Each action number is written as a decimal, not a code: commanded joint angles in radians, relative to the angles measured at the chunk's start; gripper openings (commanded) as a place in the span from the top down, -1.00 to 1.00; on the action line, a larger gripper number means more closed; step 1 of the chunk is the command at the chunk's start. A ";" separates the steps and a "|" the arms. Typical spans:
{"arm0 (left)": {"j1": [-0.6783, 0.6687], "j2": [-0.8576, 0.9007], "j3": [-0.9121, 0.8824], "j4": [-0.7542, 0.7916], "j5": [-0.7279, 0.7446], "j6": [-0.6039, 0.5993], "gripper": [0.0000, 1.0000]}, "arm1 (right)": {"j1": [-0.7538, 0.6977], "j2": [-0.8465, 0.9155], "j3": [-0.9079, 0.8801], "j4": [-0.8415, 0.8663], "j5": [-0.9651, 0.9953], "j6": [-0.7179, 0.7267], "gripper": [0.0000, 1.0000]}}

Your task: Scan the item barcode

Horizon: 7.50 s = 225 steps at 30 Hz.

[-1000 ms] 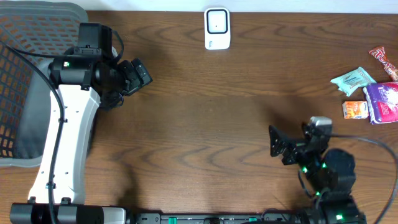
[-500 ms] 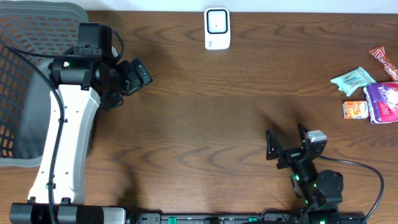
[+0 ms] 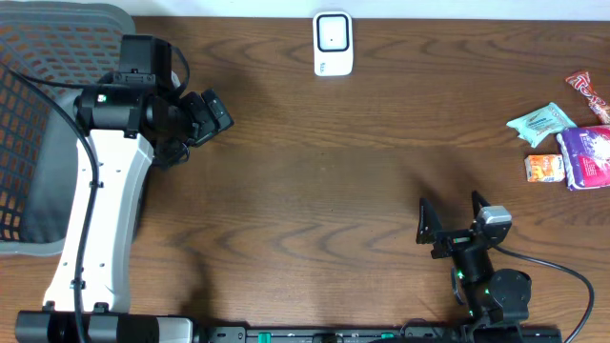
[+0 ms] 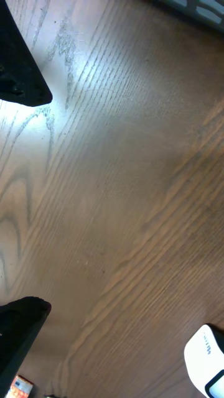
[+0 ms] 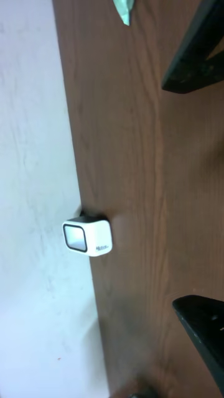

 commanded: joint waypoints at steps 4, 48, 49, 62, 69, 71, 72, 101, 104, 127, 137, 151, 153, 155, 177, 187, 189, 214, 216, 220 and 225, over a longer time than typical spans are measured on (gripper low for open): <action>0.003 0.005 0.007 -0.003 -0.002 0.013 -0.96 | -0.011 -0.010 -0.001 -0.006 0.016 -0.124 -0.98; 0.003 0.005 0.007 -0.003 -0.002 0.013 -0.96 | -0.048 -0.010 -0.001 -0.006 0.023 -0.123 -0.98; 0.003 0.005 0.007 -0.003 -0.002 0.013 -0.96 | -0.048 -0.010 -0.001 -0.006 0.023 -0.122 -0.98; 0.003 0.005 0.007 -0.003 -0.002 0.013 -0.96 | -0.048 -0.010 -0.001 -0.006 0.023 -0.122 -0.99; 0.003 0.006 0.007 -0.003 -0.002 0.013 -0.95 | -0.048 -0.010 -0.001 -0.006 0.023 -0.123 -0.98; 0.003 0.005 0.007 -0.003 -0.002 0.013 -0.96 | -0.048 -0.010 -0.001 -0.006 0.023 -0.122 -0.98; 0.003 0.003 0.007 -0.003 -0.002 0.013 -0.96 | -0.048 -0.010 -0.001 -0.006 0.023 -0.123 -0.98; 0.000 -0.540 -0.407 0.116 -0.150 0.314 -0.96 | -0.048 -0.010 -0.001 -0.006 0.023 -0.123 -0.99; 0.000 -0.642 -0.562 0.254 -0.102 0.351 -0.96 | -0.048 -0.010 -0.001 -0.006 0.023 -0.123 -0.98; -0.003 -1.383 -1.227 0.644 -0.088 0.354 -0.96 | -0.048 -0.010 -0.001 -0.006 0.023 -0.122 -0.98; -0.003 -1.519 -1.415 0.976 -0.088 0.362 -0.96 | -0.048 -0.010 -0.001 -0.006 0.023 -0.123 -0.99; -0.003 -1.536 -1.564 1.282 -0.087 0.465 -0.96 | -0.048 -0.010 -0.001 -0.006 0.023 -0.123 -0.99; -0.003 -1.536 -1.564 1.261 -0.087 0.501 -0.96 | -0.048 -0.010 -0.001 -0.006 0.023 -0.122 -0.98; -0.003 -1.536 -1.564 1.216 -0.087 0.543 -0.96 | -0.048 -0.010 -0.001 -0.006 0.023 -0.122 -0.99; -0.003 -1.536 -1.564 1.082 -0.118 0.566 -0.96 | -0.048 -0.010 -0.001 -0.006 0.023 -0.123 -0.98; -0.003 -1.536 -1.564 1.085 -0.118 0.567 -0.96 | -0.048 -0.010 -0.001 -0.006 0.023 -0.123 -0.98; -0.003 -1.535 -1.564 1.085 -0.118 0.567 -0.96 | -0.048 -0.010 -0.001 -0.006 0.023 -0.123 -0.99; -0.003 -1.534 -1.564 1.085 -0.118 0.567 -0.96 | -0.048 -0.010 -0.001 -0.006 0.023 -0.122 -0.99; -0.003 -1.534 -1.564 1.085 -0.118 0.567 -0.96 | -0.048 -0.010 -0.001 -0.006 0.023 -0.123 -0.99; -0.003 -1.534 -1.564 1.085 -0.118 0.567 -0.96 | -0.048 -0.010 -0.001 -0.006 0.023 -0.123 -0.98; -0.003 -1.534 -1.564 1.085 -0.118 0.567 -0.96 | -0.048 -0.010 -0.001 -0.006 0.023 -0.123 -0.98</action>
